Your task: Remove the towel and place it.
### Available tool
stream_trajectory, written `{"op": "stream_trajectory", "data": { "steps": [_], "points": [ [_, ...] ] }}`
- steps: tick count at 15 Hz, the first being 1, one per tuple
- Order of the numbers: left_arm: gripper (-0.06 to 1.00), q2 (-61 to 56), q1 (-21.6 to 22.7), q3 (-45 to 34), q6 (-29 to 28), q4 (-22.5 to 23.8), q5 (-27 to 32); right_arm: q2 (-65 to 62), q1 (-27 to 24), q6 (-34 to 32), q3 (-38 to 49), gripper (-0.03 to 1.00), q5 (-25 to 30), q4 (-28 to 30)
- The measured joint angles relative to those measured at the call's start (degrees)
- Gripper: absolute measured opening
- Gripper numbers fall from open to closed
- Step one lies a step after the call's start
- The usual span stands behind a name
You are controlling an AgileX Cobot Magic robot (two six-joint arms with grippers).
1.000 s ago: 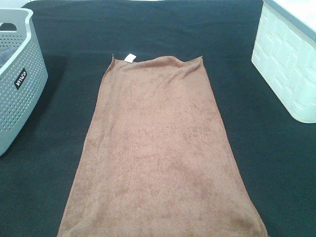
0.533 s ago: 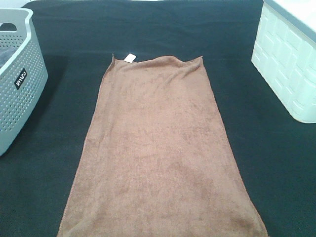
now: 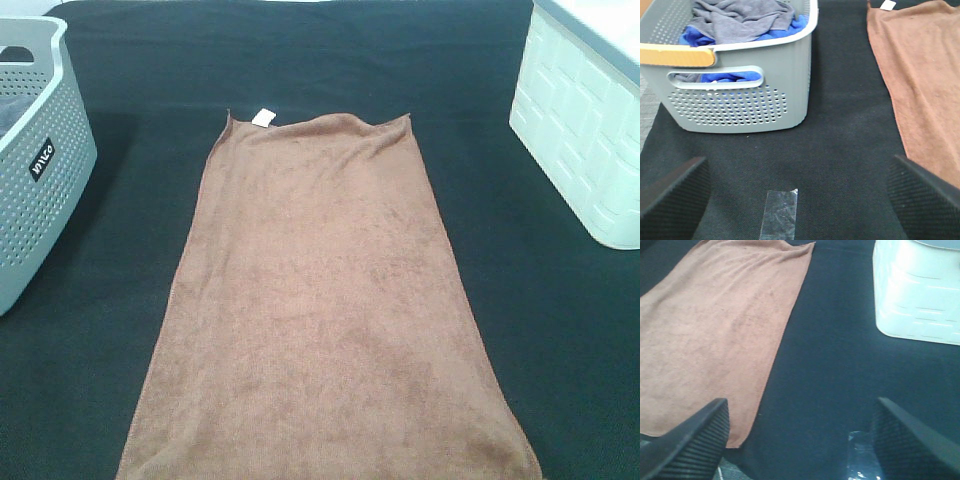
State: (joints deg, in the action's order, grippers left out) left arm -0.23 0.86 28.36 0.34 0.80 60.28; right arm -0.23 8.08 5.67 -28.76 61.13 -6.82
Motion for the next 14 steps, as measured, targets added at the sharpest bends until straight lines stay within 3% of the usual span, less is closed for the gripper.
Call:
{"op": "stream_trajectory", "data": {
  "steps": [14],
  "points": [
    [0.88, 0.0, -0.06, 0.0, 0.0, 0.0, 0.0, 0.0, 0.0, 0.0, 0.0, 0.76, 0.0, 0.23]
  ]
}}
